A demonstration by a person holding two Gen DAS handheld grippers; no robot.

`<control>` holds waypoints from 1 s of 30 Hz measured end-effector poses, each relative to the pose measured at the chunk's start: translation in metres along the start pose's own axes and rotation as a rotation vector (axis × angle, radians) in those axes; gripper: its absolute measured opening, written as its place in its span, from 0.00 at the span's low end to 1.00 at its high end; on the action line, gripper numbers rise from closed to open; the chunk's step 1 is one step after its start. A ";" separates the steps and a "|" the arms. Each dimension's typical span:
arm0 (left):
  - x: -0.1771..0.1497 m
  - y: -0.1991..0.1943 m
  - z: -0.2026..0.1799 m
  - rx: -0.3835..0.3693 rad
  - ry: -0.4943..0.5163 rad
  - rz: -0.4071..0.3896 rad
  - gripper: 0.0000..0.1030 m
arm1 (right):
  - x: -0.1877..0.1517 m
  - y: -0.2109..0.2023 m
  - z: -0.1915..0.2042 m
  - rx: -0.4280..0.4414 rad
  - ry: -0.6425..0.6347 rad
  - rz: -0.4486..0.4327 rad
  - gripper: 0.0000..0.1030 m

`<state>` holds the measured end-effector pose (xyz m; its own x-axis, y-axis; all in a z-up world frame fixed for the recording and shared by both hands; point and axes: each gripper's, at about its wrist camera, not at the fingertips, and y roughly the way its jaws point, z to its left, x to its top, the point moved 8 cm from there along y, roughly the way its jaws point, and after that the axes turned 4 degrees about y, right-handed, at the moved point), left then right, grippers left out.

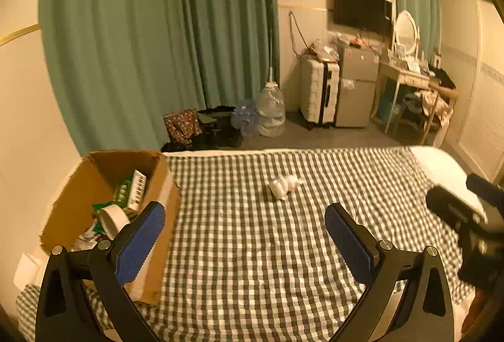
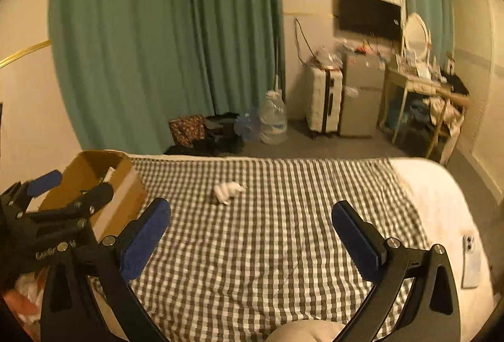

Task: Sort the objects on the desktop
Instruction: 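Return to the bed and grasp the white figurine with the left tool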

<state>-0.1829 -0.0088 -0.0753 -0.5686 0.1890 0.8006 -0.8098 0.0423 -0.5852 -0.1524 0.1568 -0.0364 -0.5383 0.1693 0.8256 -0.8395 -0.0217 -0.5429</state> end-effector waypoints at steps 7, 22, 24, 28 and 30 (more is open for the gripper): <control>-0.027 0.068 -0.021 -0.048 -0.025 0.123 1.00 | -0.019 0.051 -0.033 -0.043 0.028 0.044 1.00; -0.033 0.212 -0.063 -0.152 0.042 0.250 1.00 | -0.034 0.186 -0.094 -0.125 0.164 0.204 1.00; -0.030 0.239 -0.069 -0.174 0.072 0.258 1.00 | -0.029 0.202 -0.103 -0.156 0.166 0.189 1.00; -0.023 0.289 -0.074 -0.178 0.115 0.271 1.00 | -0.041 0.224 -0.118 -0.149 0.208 0.204 1.00; -0.021 0.318 -0.073 -0.161 0.128 0.284 1.00 | -0.055 0.234 -0.125 -0.132 0.218 0.252 1.00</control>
<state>-0.4181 0.0720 -0.2871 -0.7373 0.3364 0.5858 -0.5826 0.1224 -0.8035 -0.3099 0.2650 -0.2279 -0.6866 0.3815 0.6189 -0.6582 0.0353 -0.7520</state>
